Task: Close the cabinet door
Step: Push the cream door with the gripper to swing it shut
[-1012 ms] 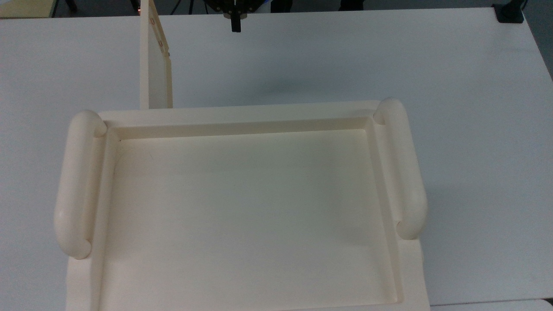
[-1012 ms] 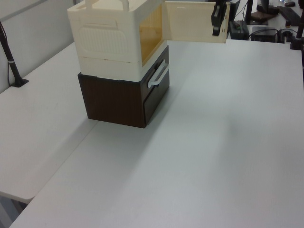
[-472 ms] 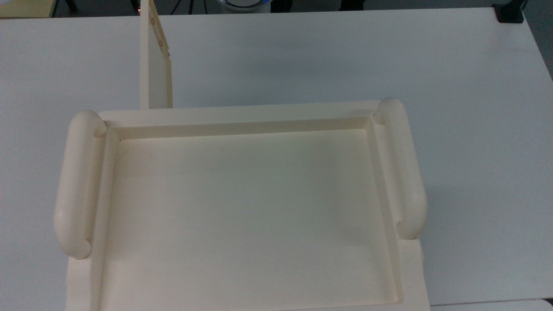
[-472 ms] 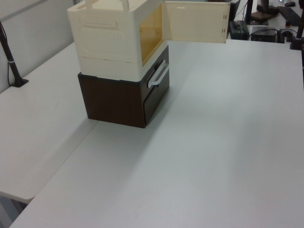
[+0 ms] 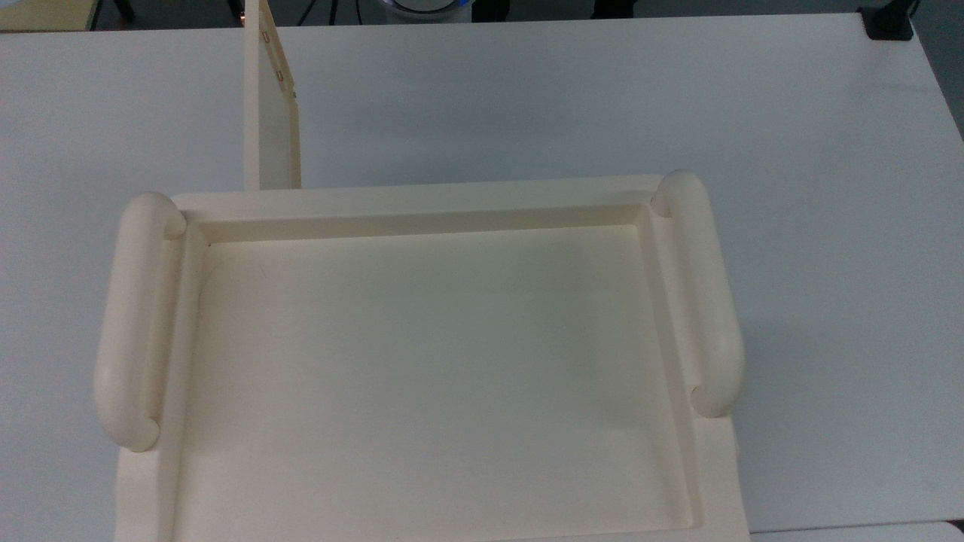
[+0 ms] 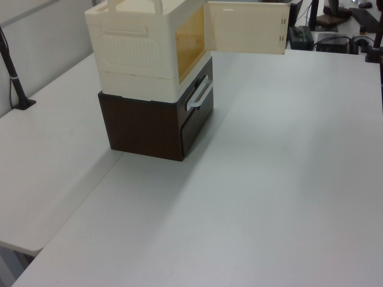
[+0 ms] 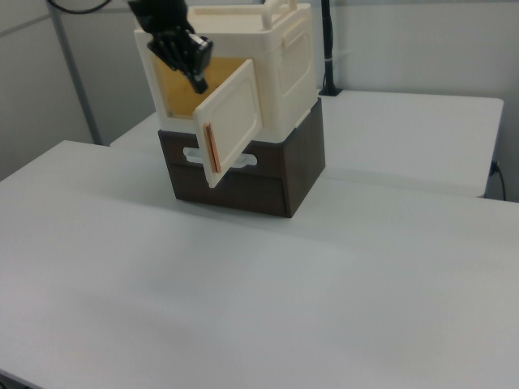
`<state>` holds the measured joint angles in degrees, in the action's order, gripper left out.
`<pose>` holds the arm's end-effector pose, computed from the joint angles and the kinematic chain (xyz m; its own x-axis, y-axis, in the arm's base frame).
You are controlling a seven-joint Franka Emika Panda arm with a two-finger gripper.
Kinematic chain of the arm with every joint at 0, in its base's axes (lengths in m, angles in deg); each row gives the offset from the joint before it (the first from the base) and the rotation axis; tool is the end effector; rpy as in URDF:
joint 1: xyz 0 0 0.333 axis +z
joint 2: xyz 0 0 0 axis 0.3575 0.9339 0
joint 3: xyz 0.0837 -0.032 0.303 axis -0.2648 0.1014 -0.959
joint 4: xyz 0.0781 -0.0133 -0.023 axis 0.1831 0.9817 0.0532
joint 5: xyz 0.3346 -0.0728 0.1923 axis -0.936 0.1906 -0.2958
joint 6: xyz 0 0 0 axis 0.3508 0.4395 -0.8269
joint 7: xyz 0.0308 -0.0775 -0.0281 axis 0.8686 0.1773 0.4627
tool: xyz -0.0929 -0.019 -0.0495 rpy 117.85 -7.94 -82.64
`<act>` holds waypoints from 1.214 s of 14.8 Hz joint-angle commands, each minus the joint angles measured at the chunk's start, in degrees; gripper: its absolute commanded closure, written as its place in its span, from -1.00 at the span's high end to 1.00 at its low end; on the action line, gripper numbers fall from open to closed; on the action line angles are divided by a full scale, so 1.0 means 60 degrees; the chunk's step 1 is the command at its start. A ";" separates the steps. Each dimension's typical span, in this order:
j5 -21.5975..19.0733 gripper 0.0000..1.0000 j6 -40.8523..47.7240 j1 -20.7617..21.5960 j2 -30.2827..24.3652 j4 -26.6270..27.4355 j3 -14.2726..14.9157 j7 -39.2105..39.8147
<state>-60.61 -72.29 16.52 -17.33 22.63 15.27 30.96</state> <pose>0.5460 -0.0901 0.7332 0.9449 -0.1281 0.3012 -0.1488 -0.9878 0.0468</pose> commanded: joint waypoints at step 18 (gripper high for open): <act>-0.2297 -1.00 -0.1708 0.0460 0.0934 0.0129 -0.0639 -0.0262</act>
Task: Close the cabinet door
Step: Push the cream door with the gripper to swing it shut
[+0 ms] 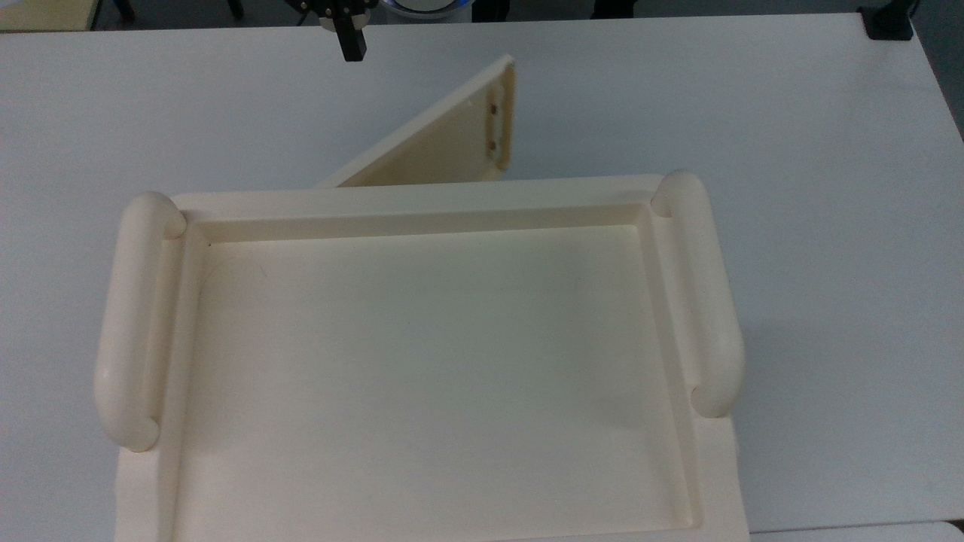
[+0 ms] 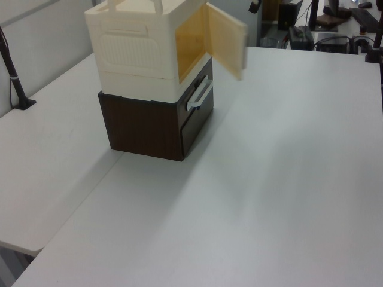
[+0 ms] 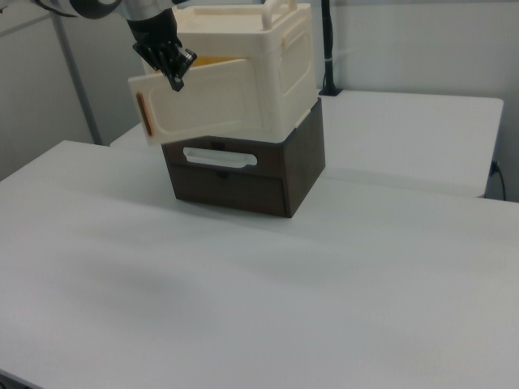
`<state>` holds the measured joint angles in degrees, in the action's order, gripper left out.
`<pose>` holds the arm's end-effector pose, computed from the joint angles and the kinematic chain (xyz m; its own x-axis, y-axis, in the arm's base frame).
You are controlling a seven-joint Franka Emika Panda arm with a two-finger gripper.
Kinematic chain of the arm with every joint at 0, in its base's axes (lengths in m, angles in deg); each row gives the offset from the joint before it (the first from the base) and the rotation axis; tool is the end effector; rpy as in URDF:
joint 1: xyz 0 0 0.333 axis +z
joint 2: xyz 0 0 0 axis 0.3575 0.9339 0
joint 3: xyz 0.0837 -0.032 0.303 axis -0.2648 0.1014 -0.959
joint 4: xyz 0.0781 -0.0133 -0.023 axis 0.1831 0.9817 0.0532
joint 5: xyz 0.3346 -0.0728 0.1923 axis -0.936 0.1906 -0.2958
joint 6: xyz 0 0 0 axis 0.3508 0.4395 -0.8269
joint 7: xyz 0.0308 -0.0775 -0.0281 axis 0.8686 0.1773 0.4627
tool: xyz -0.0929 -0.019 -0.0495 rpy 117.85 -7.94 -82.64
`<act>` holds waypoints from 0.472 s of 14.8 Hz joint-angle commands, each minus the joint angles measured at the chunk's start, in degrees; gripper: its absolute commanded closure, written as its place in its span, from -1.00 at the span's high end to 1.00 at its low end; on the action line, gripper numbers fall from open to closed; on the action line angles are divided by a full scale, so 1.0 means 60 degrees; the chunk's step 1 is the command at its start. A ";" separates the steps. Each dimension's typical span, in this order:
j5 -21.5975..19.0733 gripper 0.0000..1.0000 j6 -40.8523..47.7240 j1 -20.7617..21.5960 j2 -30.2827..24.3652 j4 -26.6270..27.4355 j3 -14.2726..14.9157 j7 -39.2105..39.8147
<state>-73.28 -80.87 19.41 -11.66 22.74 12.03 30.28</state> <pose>0.6019 -0.0138 0.6939 0.9348 -0.0851 0.3450 -0.0262 -0.9847 -0.1721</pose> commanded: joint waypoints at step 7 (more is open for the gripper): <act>-0.0069 -1.00 -0.0556 -0.0008 0.0047 0.0301 -0.0173 -0.0120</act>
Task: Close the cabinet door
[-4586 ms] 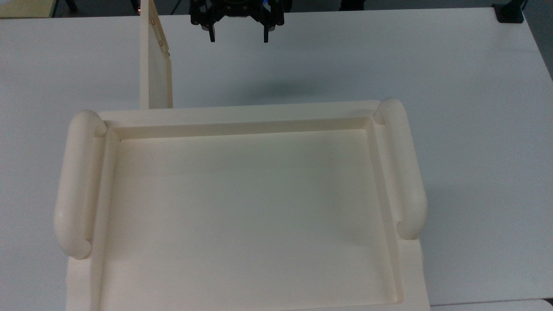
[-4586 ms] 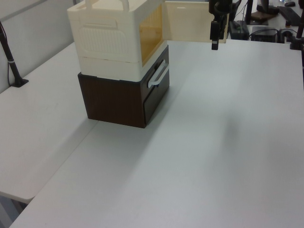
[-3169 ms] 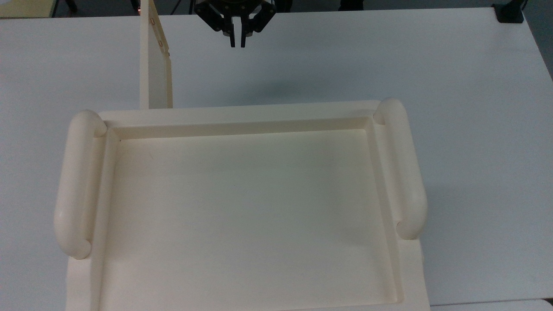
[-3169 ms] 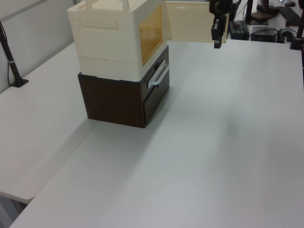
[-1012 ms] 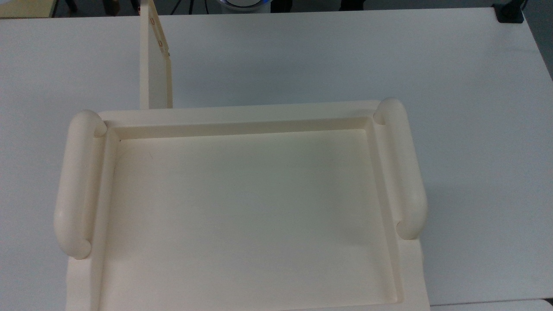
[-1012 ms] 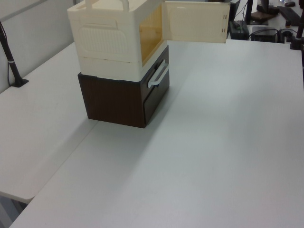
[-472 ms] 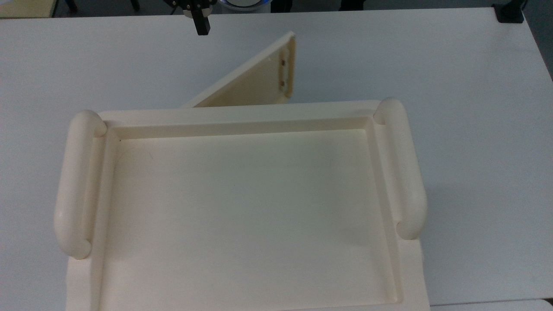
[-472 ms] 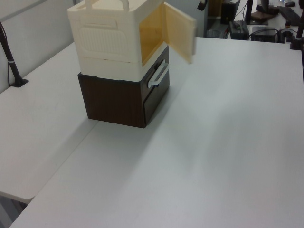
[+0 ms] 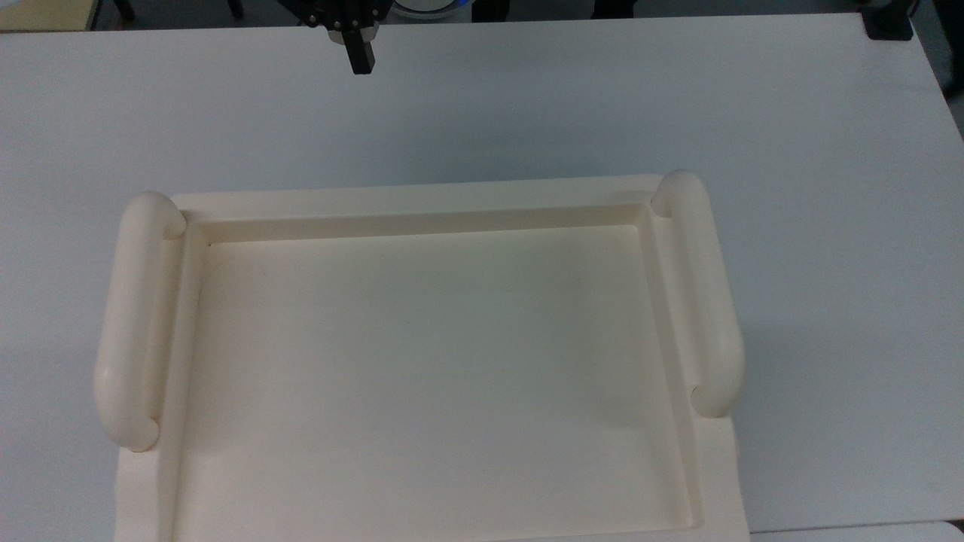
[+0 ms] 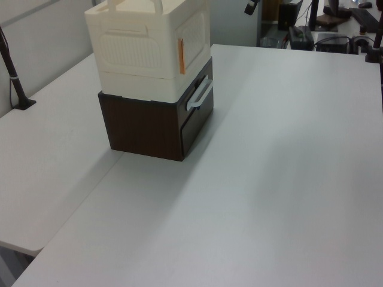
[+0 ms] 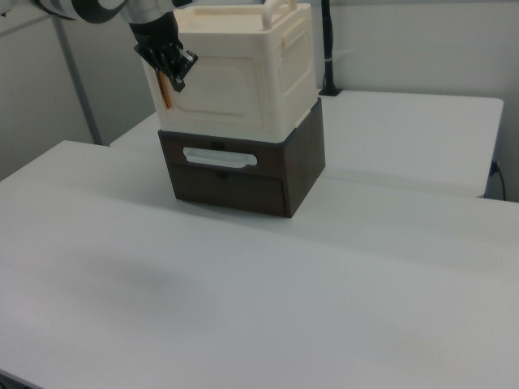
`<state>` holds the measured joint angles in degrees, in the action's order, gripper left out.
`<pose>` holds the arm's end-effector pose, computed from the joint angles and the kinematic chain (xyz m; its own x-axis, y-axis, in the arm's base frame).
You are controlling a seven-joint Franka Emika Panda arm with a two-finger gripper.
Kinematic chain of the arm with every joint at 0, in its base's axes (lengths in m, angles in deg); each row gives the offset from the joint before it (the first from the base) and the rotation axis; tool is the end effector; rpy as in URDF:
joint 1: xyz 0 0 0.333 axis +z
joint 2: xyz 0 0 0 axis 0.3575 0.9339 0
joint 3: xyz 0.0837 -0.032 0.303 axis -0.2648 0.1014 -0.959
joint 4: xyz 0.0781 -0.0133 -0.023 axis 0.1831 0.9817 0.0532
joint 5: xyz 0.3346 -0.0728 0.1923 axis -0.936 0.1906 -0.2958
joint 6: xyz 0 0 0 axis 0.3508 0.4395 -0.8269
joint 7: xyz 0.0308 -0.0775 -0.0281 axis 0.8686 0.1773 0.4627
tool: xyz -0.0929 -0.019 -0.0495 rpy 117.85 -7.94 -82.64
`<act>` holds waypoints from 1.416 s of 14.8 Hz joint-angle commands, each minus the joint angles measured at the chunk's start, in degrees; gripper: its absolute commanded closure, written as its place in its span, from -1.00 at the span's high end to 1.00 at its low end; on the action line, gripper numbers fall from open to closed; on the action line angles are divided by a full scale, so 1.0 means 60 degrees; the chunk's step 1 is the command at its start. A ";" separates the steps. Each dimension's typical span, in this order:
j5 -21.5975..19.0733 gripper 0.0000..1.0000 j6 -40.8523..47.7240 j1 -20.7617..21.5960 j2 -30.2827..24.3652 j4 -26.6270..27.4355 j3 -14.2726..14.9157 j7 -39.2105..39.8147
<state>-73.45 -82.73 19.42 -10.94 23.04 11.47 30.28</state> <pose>0.6090 -0.0088 0.6876 0.9301 -0.0822 0.3580 -0.0193 -0.9842 -0.1759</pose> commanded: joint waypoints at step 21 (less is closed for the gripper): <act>0.2830 1.00 0.2493 0.0078 -0.0116 0.1218 -0.0212 -0.0046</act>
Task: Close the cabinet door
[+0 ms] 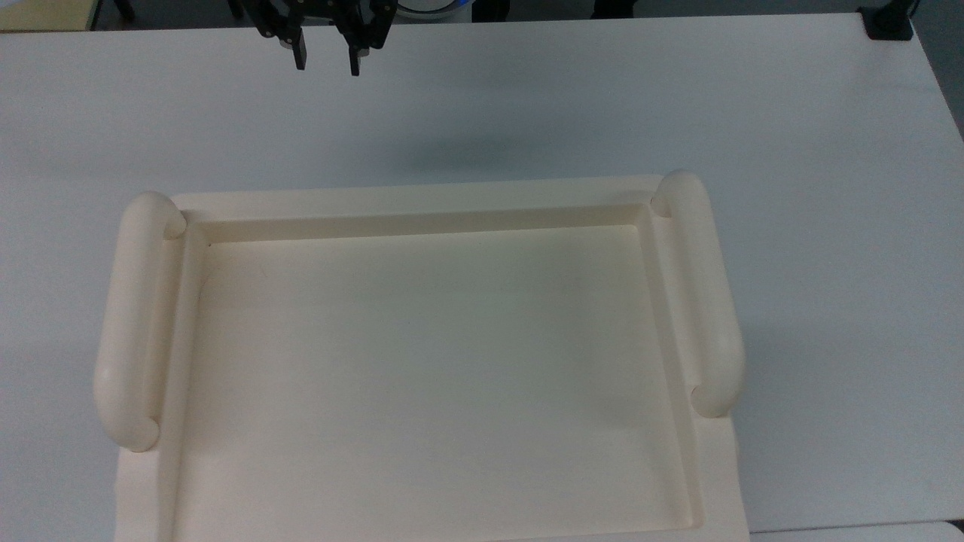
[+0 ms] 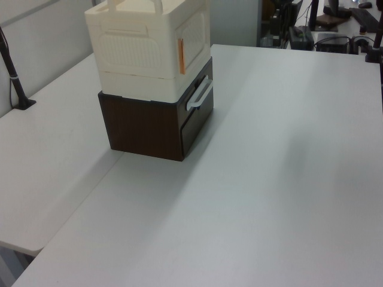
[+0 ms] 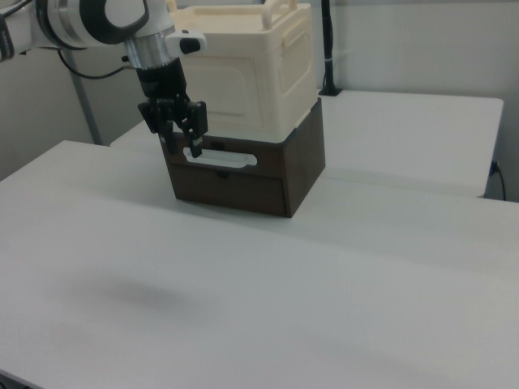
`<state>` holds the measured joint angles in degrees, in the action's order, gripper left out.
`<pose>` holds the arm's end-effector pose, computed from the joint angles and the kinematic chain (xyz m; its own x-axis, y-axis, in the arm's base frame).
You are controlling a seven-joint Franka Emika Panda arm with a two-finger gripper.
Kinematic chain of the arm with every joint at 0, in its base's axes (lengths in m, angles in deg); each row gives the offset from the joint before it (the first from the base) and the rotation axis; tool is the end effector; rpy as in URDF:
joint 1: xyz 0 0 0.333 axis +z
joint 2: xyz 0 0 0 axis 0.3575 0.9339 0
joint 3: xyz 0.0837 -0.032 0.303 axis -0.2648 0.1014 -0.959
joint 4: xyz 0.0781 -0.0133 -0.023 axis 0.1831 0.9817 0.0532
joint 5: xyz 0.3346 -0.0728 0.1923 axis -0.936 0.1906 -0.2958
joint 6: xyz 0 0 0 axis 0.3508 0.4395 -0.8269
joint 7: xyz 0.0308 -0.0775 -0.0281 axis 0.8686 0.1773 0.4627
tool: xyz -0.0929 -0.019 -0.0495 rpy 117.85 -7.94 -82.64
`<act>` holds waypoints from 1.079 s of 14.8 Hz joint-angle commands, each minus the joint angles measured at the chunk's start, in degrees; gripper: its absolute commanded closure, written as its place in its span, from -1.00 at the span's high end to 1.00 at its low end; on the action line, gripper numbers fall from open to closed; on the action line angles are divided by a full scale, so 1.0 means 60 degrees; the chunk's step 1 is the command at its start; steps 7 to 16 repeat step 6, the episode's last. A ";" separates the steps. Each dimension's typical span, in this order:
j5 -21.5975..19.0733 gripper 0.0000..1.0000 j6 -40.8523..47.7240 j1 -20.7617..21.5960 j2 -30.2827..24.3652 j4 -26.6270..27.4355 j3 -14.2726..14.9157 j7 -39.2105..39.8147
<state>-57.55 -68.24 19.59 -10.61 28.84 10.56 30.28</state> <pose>0.5889 -0.0215 0.6073 0.9999 -0.0128 0.0099 -0.0137 -0.9952 0.0972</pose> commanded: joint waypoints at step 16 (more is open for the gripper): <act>0.0092 1.00 0.0224 0.0095 -0.0201 0.0237 -0.0059 -0.0120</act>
